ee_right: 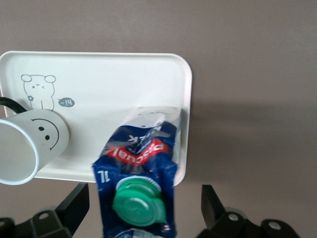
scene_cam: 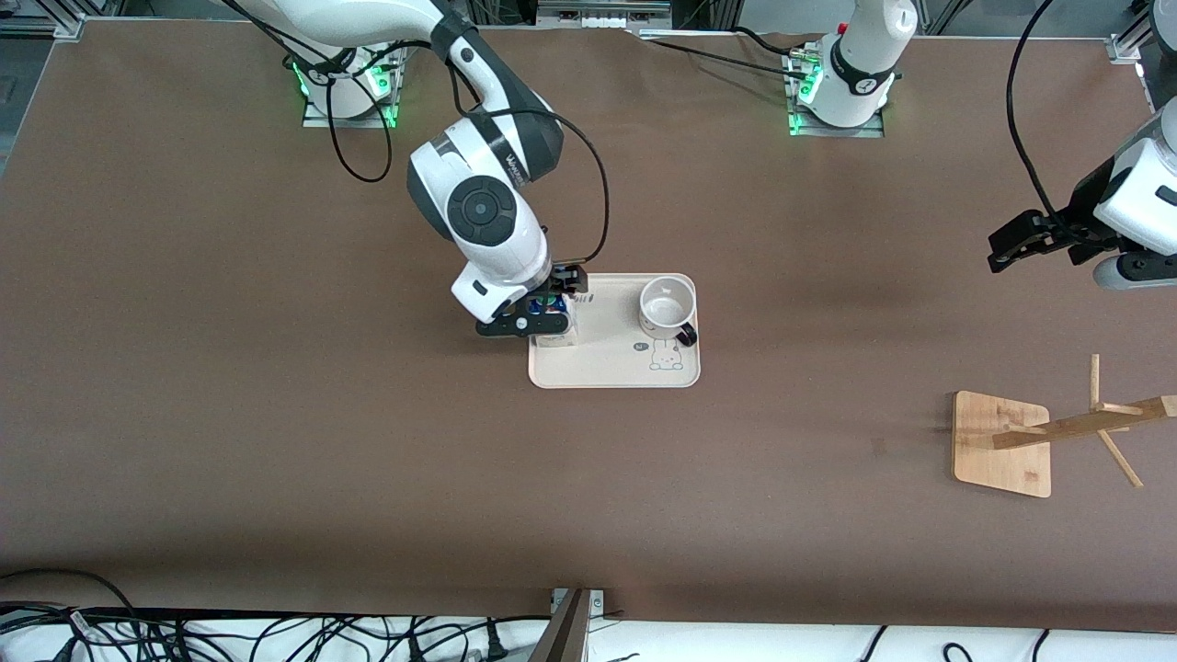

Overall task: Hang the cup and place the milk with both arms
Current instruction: 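Lower the right gripper and grasp the blue milk carton, then lift the carton with the right gripper while the left gripper reaches the mug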

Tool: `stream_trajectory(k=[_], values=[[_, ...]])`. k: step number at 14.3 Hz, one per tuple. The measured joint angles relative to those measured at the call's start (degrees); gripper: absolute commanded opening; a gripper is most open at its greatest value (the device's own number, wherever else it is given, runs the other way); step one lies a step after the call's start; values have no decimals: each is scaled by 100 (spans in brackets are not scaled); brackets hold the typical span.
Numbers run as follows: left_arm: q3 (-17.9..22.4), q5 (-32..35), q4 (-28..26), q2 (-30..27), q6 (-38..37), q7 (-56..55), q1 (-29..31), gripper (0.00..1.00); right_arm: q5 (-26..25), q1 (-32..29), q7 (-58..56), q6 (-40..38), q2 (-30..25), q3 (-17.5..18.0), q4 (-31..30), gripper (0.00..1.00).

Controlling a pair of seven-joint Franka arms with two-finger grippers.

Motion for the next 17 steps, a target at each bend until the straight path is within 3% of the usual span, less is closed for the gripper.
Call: stream_trajectory(k=[12,14,15,17], values=[[0,0,-2,0,0,0,1,100,0,38,1,77,137,-13,0,100],[0,0,-3,0,0,0,1,100,11,19,1,83,145,-23,0,52],[0,0,-3,0,0,0,1,100,59,5,0,86,145,-27,0,40],[0,0,-3,0,0,0,1,100,181,-10,-5,90,145,-39,2,34]])
